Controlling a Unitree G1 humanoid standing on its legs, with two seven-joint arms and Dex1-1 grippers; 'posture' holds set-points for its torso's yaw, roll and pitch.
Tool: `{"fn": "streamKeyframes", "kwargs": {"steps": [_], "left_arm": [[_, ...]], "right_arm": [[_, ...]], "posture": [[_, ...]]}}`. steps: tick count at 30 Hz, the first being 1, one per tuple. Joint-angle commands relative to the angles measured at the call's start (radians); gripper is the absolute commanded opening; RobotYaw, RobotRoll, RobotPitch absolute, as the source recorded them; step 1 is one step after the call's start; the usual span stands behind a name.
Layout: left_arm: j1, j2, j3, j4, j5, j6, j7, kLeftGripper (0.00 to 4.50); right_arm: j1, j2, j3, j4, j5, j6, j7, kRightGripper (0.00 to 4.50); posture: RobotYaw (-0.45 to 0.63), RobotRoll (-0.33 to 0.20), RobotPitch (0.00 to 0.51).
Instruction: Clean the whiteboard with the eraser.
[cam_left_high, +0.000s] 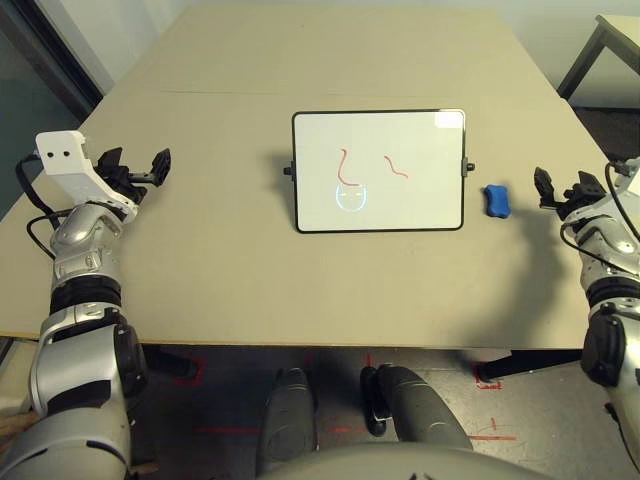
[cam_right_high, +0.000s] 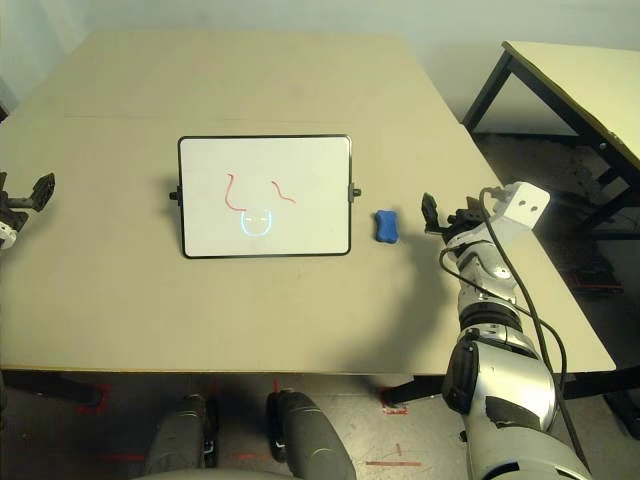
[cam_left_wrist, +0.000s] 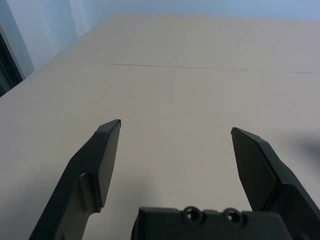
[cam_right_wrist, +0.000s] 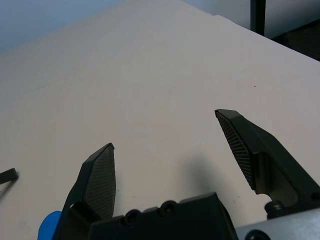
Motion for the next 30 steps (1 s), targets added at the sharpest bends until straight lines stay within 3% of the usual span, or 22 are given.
{"fn": "streamKeyframes", "kwargs": {"steps": [1, 11, 18, 22, 30], "left_arm": [[0.010, 0.006, 0.009, -0.013, -0.002, 0.009, 0.004, 4.50], [-0.040, -0.003, -0.026, -0.097, -0.010, 0.065, -0.064, 4.50], [-0.001, 0.042, -0.123, -0.523, -0.138, 0.476, -0.323, 4.50], [0.037, 0.040, -0.201, -0.770, -0.197, 0.654, -0.399, 4.50], [0.025, -0.044, -0.276, -0.920, -0.221, 0.761, -0.382, 4.50]], "right_arm": [[0.024, -0.005, -0.006, -0.007, 0.005, -0.011, 0.003, 4.46], [0.016, -0.020, 0.013, -0.135, 0.005, 0.089, 0.002, 4.46], [0.104, -0.011, 0.110, -0.725, 0.038, 0.744, -0.030, 4.46], [0.132, 0.019, 0.142, -0.934, 0.039, 1.045, -0.100, 4.46], [0.166, 0.098, 0.163, -1.054, 0.010, 1.233, -0.190, 4.46]], "posture": [[-0.09, 0.000, 0.115], [-0.11, 0.000, 0.101], [-0.13, 0.000, 0.083], [-0.13, 0.000, 0.072], [-0.13, 0.000, 0.070]]}}
